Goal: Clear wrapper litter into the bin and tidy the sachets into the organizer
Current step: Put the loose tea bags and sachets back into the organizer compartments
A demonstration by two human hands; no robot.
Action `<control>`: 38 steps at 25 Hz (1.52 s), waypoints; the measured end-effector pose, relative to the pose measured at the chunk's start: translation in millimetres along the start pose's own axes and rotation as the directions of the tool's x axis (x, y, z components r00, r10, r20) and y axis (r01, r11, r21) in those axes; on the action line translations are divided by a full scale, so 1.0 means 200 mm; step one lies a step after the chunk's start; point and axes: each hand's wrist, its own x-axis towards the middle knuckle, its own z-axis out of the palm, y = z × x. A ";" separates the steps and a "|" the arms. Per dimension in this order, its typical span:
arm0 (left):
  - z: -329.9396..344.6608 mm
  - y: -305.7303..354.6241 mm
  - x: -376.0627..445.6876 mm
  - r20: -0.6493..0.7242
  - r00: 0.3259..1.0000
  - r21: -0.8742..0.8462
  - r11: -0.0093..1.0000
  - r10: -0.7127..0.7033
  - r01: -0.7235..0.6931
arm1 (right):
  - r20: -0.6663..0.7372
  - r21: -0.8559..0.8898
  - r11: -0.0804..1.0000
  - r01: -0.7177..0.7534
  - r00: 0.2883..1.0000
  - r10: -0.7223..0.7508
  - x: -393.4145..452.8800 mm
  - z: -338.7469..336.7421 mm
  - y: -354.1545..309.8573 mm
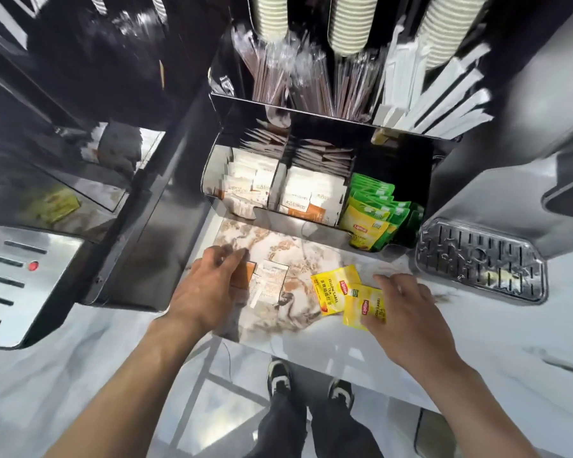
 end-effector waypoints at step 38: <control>-0.26 0.15 0.01 -0.030 0.977 -0.132 0.968 0.211 -0.213 | -0.498 0.035 0.970 0.242 0.846 -0.193 0.08 -0.55 -0.09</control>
